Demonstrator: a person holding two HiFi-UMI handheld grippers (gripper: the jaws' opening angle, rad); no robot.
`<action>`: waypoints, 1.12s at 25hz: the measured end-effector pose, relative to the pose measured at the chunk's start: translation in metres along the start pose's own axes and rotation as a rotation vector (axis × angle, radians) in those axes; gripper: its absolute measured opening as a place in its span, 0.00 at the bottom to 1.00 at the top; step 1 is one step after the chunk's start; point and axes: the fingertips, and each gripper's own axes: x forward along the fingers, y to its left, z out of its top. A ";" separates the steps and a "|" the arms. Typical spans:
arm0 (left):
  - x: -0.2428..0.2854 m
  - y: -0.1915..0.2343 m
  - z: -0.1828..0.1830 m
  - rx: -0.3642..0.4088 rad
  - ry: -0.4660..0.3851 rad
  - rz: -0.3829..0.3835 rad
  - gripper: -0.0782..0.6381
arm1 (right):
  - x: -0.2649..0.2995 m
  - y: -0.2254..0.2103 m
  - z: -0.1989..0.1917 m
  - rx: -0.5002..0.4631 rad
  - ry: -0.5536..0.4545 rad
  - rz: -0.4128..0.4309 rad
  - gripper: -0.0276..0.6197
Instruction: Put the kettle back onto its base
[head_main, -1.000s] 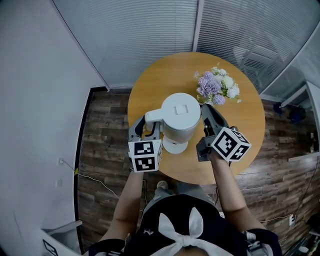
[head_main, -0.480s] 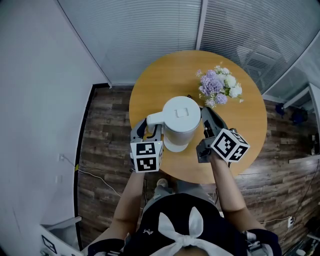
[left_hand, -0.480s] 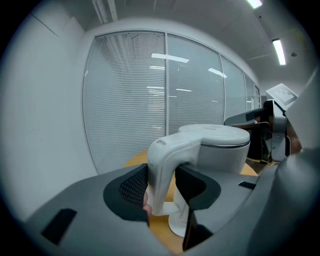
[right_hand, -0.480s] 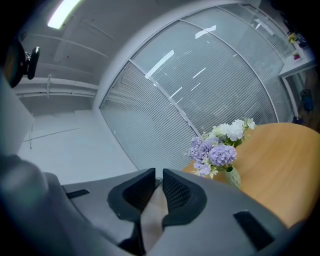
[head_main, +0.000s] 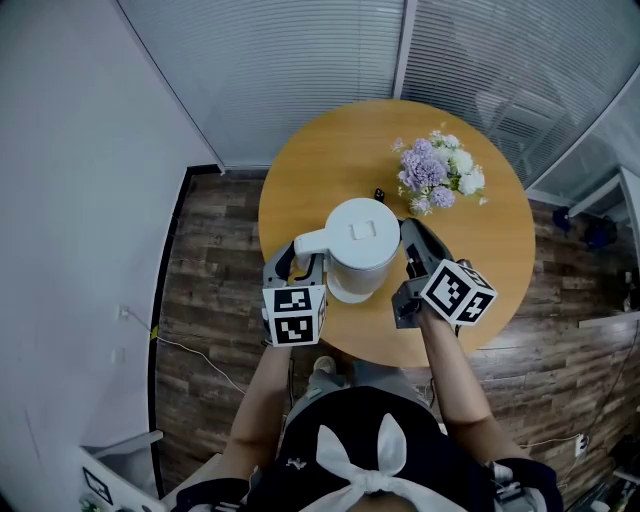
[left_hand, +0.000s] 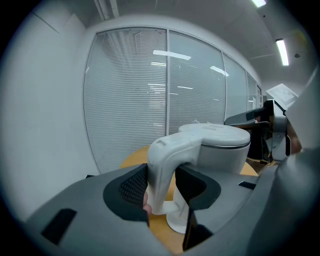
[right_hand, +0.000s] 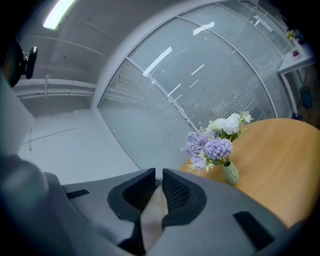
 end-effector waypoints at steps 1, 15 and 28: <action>0.000 0.000 -0.002 0.000 0.004 0.001 0.37 | 0.000 -0.001 -0.001 0.003 0.004 0.000 0.12; 0.008 0.001 -0.023 0.000 0.053 0.015 0.37 | 0.006 -0.018 -0.023 0.042 0.058 -0.012 0.12; 0.014 0.004 -0.043 -0.007 0.105 0.015 0.37 | 0.013 -0.028 -0.040 0.058 0.106 -0.032 0.12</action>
